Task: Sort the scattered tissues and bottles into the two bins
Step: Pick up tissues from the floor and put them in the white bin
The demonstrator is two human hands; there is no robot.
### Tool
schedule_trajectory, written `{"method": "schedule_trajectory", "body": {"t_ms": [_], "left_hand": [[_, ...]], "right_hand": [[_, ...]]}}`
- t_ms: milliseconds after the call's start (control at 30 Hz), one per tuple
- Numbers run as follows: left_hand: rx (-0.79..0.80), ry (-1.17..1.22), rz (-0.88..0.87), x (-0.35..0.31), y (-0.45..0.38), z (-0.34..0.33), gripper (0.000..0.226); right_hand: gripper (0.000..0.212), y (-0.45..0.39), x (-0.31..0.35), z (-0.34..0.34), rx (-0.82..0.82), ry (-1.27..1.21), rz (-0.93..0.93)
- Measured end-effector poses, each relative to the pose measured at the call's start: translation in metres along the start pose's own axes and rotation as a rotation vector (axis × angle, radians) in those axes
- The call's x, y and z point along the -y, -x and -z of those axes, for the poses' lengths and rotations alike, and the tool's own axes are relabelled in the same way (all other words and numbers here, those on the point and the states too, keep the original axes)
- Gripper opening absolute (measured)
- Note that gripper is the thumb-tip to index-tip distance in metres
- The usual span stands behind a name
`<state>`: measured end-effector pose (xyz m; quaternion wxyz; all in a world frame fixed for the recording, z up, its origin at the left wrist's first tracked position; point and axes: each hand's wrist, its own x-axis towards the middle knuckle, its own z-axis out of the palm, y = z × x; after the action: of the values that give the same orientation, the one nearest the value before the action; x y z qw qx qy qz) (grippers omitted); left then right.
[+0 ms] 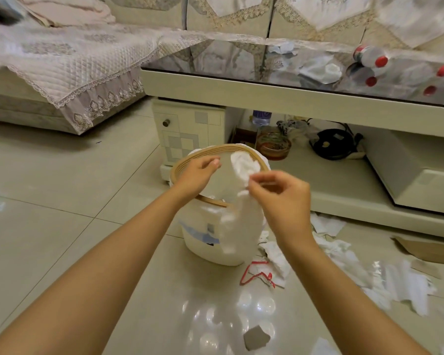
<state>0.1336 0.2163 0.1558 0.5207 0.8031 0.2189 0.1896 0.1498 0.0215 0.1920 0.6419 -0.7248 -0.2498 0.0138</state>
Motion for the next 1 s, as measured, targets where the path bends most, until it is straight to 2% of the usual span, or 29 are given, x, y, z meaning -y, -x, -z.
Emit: {"method": "schedule_trajectory", "body": {"t_ms": [133,233,433,567,700,800,900,1000], "left_hand": [[0.026,-0.011,0.000,0.008,0.000,0.015,0.038],[0.072,-0.012,-0.024,0.011,0.000,0.022,0.039],[0.076,0.020,-0.015,0.017,0.006,0.026,0.044],[0.118,0.041,-0.081,0.016,0.010,0.025,0.035],[0.119,0.017,-0.091,0.017,0.005,0.021,0.044],[0.089,-0.131,-0.113,0.020,0.000,0.013,0.042],[0.051,-0.458,-0.151,0.018,-0.002,0.000,0.042],[-0.043,-0.610,-0.278,0.007,0.006,-0.016,0.045]], "right_hand": [[0.012,-0.047,0.010,-0.028,-0.133,-0.174,0.009],[0.014,-0.067,0.001,-0.048,-0.149,-0.195,0.057],[0.020,-0.070,-0.047,-0.064,0.048,0.077,0.046],[0.027,-0.058,-0.061,-0.057,0.042,0.174,0.056],[0.025,-0.055,-0.062,-0.049,0.043,0.285,0.113],[0.022,-0.051,-0.061,-0.039,-0.022,0.286,0.188],[0.019,-0.039,-0.062,-0.024,-0.098,0.212,0.257],[0.018,-0.024,-0.071,-0.006,-0.143,0.178,0.277]]}}
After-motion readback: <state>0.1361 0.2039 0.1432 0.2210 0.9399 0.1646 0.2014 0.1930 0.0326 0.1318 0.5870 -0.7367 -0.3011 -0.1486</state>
